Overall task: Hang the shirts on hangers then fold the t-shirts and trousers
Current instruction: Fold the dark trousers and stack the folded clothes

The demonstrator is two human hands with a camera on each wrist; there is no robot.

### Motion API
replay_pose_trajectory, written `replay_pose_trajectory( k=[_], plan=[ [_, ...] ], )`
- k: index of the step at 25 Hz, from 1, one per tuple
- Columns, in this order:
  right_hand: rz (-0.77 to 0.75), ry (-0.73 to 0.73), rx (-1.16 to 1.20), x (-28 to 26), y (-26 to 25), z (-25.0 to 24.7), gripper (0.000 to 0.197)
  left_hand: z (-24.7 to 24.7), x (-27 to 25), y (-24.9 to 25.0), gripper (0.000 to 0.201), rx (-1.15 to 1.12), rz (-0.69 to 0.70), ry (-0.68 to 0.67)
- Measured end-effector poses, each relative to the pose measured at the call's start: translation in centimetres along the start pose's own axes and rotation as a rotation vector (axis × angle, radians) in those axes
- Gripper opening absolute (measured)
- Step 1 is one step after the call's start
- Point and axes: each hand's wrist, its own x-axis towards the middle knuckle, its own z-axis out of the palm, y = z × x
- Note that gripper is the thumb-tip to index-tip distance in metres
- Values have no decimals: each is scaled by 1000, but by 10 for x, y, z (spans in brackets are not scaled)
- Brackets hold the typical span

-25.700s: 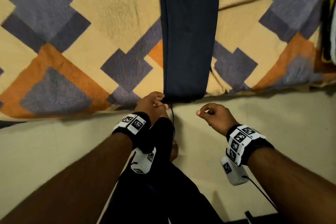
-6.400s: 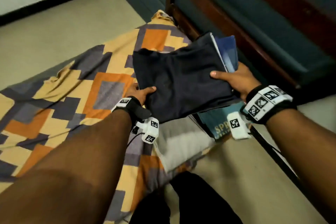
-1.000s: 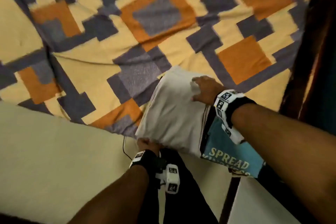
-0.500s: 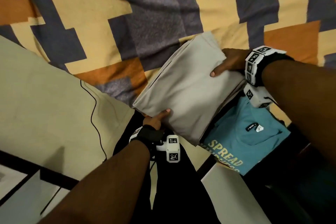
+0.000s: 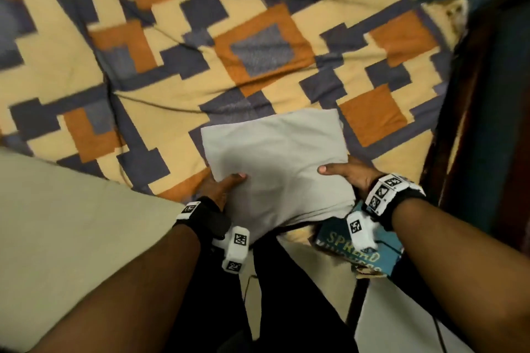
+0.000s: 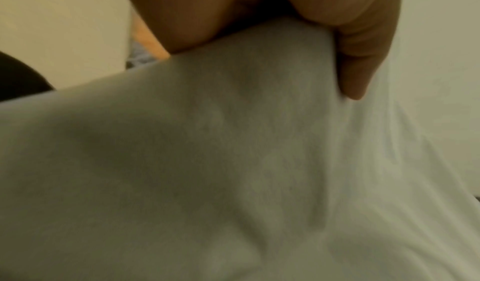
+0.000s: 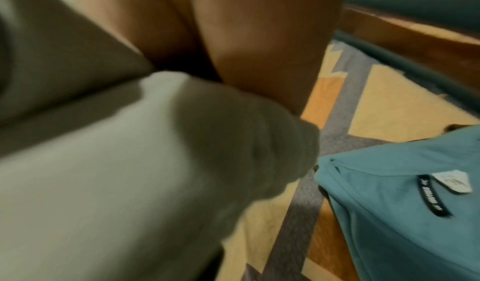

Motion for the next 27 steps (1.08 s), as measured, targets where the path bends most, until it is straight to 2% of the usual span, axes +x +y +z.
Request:
replay_pose_trajectory(
  k=[1, 2, 4, 6, 9, 12, 15, 16, 18, 19, 21, 24, 27],
  plan=[
    [-66, 51, 86, -32, 2, 2, 61, 7, -11, 22, 68, 74, 11, -77],
    [-127, 113, 169, -64, 7, 5, 60, 18, -25, 41, 75, 139, 20, -163],
    [-203, 219, 275, -117, 24, 11, 84, 37, -46, 64, 82, 262, 39, -308],
    [-274, 367, 414, -178, 55, 22, 91, 63, -72, 77, 74, 374, 47, -485],
    [-385, 577, 622, -255, 116, 55, 76, 100, -117, 79, 69, 533, 33, -757],
    [-482, 732, 816, -318, 182, 99, 72, 132, -168, 63, 47, 675, 41, -969],
    [-561, 927, 1036, -378, 258, 157, 60, 161, -238, 22, 61, 865, 7, -1231],
    [-580, 998, 1094, -397, 284, 180, 68, 168, -265, 2, 64, 926, 19, -1314],
    [-628, 1171, 1178, -436, 331, 228, 95, 176, -330, -34, 66, 1044, 26, -1456],
    [-640, 1250, 1207, -457, 352, 251, 102, 180, -364, -54, 69, 1091, 18, -1528],
    [-664, 1380, 1278, -491, 388, 296, 105, 175, -426, -89, 68, 1154, 1, -1688],
    [-720, 1563, 1373, -547, 435, 365, 97, 150, -531, -141, 42, 1231, -93, -1887],
    [-729, 1750, 1475, -601, 478, 420, 65, 121, -627, -191, 4, 1301, -182, -2031]
  ],
)
